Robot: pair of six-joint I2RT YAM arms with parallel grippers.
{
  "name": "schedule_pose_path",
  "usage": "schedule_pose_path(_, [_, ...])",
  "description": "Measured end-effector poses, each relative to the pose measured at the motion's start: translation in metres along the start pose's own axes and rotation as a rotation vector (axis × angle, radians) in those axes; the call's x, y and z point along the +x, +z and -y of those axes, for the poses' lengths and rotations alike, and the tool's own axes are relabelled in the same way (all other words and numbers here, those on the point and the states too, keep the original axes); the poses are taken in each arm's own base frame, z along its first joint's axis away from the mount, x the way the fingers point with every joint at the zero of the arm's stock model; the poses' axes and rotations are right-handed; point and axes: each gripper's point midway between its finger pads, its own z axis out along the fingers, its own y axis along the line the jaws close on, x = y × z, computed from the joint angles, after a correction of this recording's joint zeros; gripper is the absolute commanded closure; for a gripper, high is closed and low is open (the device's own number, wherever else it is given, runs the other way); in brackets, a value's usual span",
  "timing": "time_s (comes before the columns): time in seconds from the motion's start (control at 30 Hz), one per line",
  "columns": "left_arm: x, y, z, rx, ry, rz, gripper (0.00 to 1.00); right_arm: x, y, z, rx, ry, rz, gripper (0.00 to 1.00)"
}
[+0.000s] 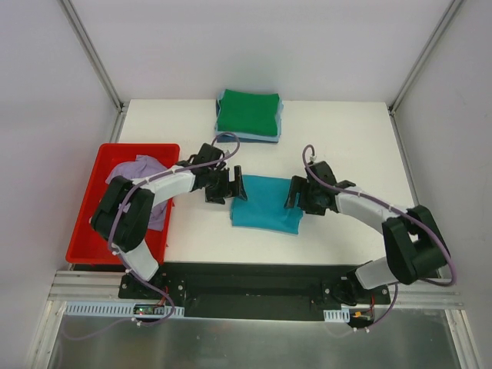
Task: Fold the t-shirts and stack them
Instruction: Smooth out wrinkles on the folded tshirt, then put the neatly folded tshirt into the corner of the board with both arms
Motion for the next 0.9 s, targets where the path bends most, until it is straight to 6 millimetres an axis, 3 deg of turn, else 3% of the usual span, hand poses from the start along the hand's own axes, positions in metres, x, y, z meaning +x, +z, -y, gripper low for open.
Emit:
schedule_pose_path(0.1, [0.011, 0.014, -0.011, -0.027, -0.034, -0.060, 0.13, 0.003, 0.014, -0.004, 0.013, -0.008, -0.045, 0.25])
schedule_pose_path(0.17, [0.011, 0.017, -0.007, -0.007, -0.048, -0.082, 0.16, 0.000, 0.017, -0.010, -0.003, -0.009, -0.043, 0.32])
schedule_pose_path(0.27, [0.011, 0.023, 0.000, 0.011, -0.051, -0.097, 0.29, 0.002, 0.022, -0.017, -0.019, -0.004, -0.052, 0.37])
schedule_pose_path(0.47, [0.022, 0.035, 0.008, 0.025, -0.048, -0.143, 0.66, 0.007, 0.031, -0.030, -0.048, -0.004, -0.066, 0.81])
schedule_pose_path(0.57, [0.025, 0.039, 0.006, 0.015, -0.056, -0.155, 0.76, 0.008, 0.034, -0.032, -0.051, 0.011, -0.069, 0.97])
schedule_pose_path(0.73, [0.026, 0.039, 0.005, 0.010, -0.058, -0.161, 0.99, 0.006, 0.035, -0.038, -0.082, 0.008, -0.061, 1.00])
schedule_pose_path(0.9, [0.017, 0.033, 0.008, 0.001, -0.016, -0.141, 1.00, 0.004, 0.033, -0.043, -0.109, -0.023, -0.064, 1.00])
